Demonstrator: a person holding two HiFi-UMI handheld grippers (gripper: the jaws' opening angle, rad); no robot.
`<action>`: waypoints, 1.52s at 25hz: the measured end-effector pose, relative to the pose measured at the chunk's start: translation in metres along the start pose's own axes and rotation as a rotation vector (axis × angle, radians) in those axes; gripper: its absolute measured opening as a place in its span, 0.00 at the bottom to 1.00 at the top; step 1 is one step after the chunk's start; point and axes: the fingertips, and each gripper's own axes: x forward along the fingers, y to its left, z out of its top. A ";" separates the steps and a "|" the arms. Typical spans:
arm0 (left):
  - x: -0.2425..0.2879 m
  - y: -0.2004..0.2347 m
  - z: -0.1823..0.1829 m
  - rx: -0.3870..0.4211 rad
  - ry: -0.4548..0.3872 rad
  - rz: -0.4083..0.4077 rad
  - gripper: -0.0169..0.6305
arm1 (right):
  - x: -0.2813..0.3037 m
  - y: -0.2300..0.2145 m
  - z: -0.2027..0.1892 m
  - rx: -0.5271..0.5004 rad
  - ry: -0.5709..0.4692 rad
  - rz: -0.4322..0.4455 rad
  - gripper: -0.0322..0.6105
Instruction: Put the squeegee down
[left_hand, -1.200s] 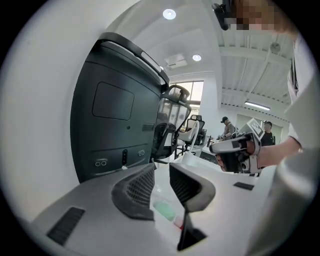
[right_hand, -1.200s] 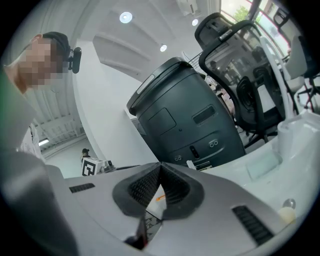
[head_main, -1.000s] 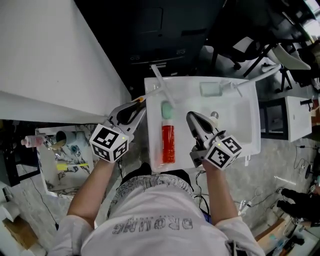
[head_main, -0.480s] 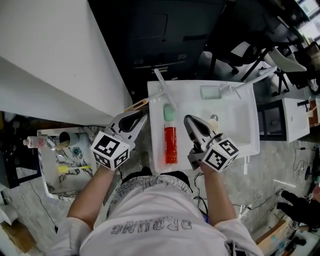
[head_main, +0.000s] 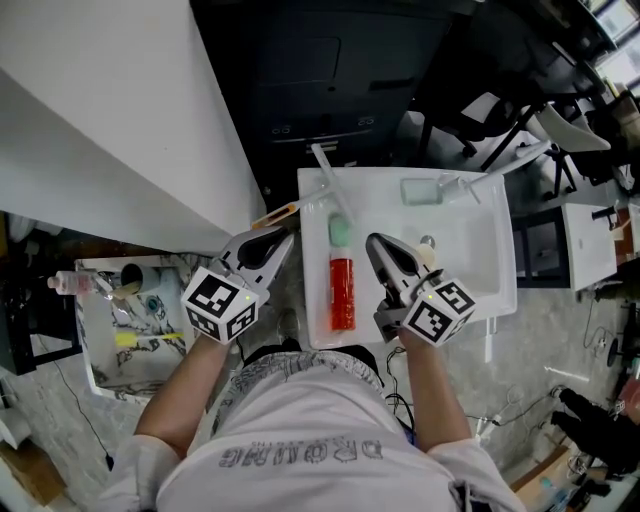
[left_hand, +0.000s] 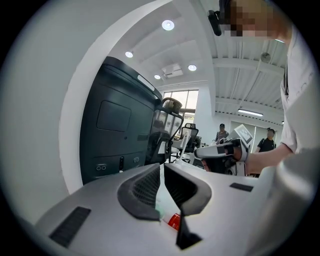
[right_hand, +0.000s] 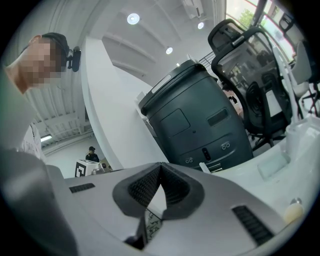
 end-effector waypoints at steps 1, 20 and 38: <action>0.000 0.000 0.001 0.002 -0.002 -0.001 0.09 | 0.000 0.001 0.001 -0.002 0.000 0.001 0.06; -0.001 -0.005 0.005 0.009 -0.001 0.000 0.07 | -0.006 -0.002 0.000 -0.017 0.005 0.004 0.06; 0.005 -0.002 0.004 -0.002 0.003 0.013 0.07 | -0.003 -0.008 0.000 -0.011 0.016 0.010 0.06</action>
